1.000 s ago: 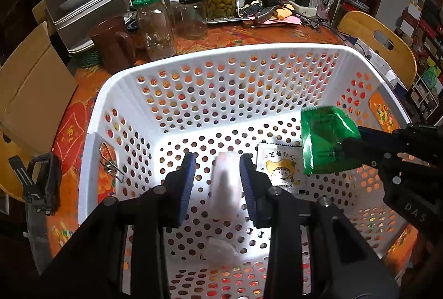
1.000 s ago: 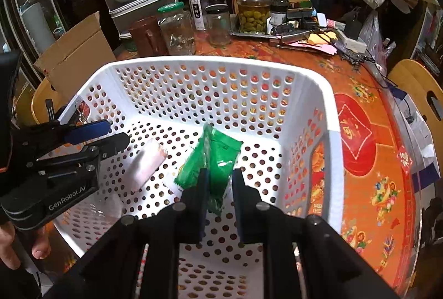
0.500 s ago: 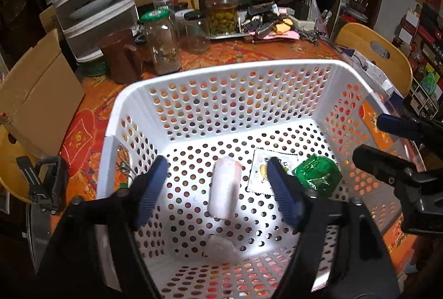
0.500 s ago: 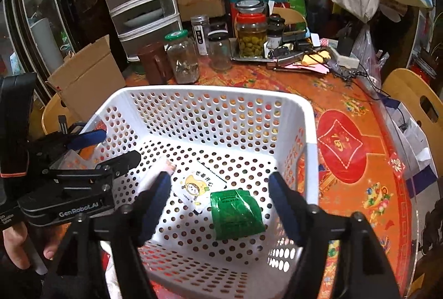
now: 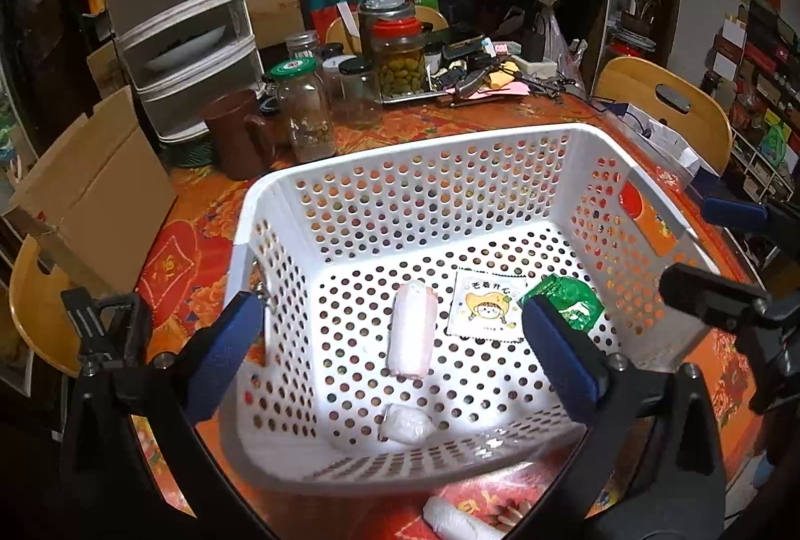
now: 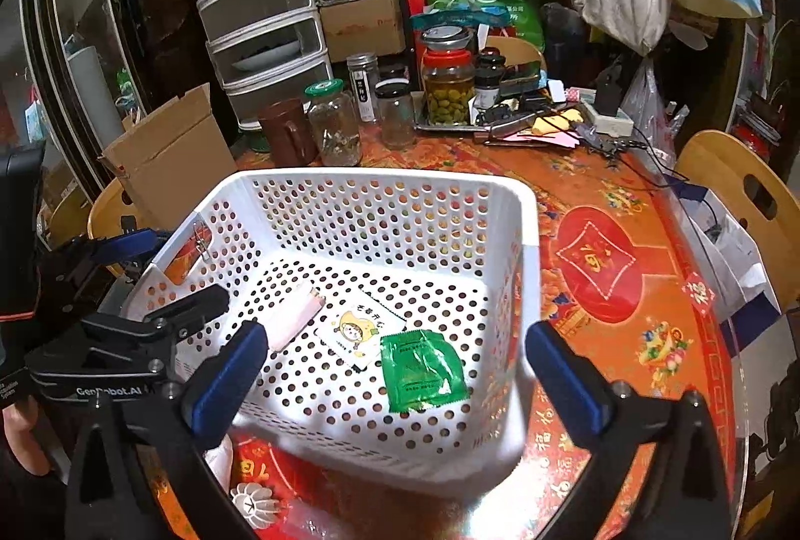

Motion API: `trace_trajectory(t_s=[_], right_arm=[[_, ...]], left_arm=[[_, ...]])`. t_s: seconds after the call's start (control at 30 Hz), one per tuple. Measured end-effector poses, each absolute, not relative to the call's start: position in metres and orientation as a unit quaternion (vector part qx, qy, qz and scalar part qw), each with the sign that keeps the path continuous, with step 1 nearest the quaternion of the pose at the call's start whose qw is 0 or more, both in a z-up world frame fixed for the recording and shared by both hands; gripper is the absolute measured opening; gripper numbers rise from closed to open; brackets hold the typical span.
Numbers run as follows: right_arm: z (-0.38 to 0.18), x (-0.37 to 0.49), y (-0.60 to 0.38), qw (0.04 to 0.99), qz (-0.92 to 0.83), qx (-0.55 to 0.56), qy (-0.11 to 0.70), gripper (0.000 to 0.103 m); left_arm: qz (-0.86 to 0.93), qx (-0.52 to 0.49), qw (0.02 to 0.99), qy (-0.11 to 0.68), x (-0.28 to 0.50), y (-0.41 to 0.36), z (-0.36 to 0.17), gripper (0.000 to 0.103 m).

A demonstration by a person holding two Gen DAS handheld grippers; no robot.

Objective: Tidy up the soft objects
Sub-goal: 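Withdraw both grippers from the basket back toward the remaining items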

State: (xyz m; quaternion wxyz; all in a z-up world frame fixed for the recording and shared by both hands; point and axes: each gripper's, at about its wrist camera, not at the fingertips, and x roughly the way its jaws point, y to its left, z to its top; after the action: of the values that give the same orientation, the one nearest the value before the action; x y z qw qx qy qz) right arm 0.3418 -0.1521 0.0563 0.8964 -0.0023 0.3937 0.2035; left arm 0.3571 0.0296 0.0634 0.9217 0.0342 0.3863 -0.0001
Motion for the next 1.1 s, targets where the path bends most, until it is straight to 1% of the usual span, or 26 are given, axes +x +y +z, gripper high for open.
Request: trace_trajectory(t_s=[0.33,0.67,0.9,1.1], right_arm=[[0.068,0.310,-0.157,0.904,0.215,0.000,0.370,0.103],[0.076,0.265,-0.171,0.914,0.213,0.005,0.346,0.103],[0.060,0.210,-0.173,0.920,0.209,-0.012,0.331,0.103],[0.027,0.175,-0.172,0.914,0.224,0.006,0.339,0.103]], left_arm=[[-0.008,0.029,0.936,0.352,0.307,0.029,0.084,0.103],[-0.024,0.019,0.943,0.331,0.239,0.028,0.095,0.103],[-0.043,0.017,0.941,0.335,0.186,0.024,0.072,0.103],[-0.044,-0.006,0.937,0.345,0.158,0.030,0.042,0.103]])
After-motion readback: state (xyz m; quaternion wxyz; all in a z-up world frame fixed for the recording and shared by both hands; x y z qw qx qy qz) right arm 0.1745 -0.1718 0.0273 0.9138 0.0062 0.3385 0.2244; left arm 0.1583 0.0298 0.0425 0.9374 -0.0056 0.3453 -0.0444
